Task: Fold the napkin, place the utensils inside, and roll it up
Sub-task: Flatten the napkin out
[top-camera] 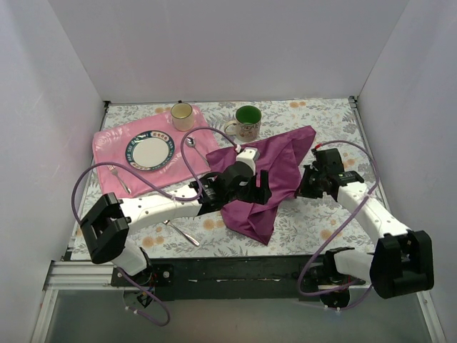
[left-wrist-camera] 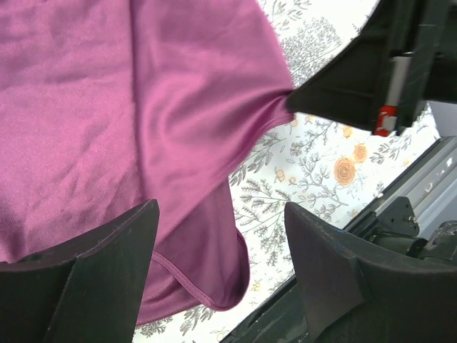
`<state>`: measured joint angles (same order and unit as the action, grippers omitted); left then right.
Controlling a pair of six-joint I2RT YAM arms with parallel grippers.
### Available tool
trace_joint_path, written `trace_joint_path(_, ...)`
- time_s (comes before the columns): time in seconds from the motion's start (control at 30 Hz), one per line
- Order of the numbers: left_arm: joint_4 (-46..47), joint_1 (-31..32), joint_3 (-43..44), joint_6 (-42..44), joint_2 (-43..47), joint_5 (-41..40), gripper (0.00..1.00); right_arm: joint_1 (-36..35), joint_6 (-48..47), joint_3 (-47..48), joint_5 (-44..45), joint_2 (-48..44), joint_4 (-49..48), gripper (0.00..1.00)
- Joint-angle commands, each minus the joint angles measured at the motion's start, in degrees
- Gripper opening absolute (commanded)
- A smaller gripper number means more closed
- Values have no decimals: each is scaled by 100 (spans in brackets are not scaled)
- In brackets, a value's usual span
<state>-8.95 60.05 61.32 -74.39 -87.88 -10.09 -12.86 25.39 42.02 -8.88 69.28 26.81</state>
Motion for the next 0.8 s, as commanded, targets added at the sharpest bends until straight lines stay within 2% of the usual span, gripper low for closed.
trace_joint_path(0.0,86,-81,-94,21,350,24,71,73,352,342,2000,-458,1273,1)
trace_joint_path(0.3,139,-99,-252,-23,561,463,72,486,1739,236,4252,-1249,2732,1)
trace_joint_path(0.5,113,-99,-349,-155,684,727,72,697,2217,237,4896,-2418,2797,4)
trace_joint_path(0.53,104,-108,-340,-155,684,745,72,776,1816,149,4740,-2514,2612,50)
trace_joint_path(0.57,78,-108,-296,-137,675,754,73,837,1638,131,4555,-2515,2428,79)
trace_joint_path(0.6,25,-99,-279,-111,684,763,73,838,1593,148,4353,-2489,2417,94)
trace_joint_path(0.63,8,-108,-252,-111,667,736,74,838,1201,236,4195,-2428,2330,99)
trace_joint_path(0.77,-308,-186,11,-146,500,552,75,838,539,560,3965,-2375,1740,99)
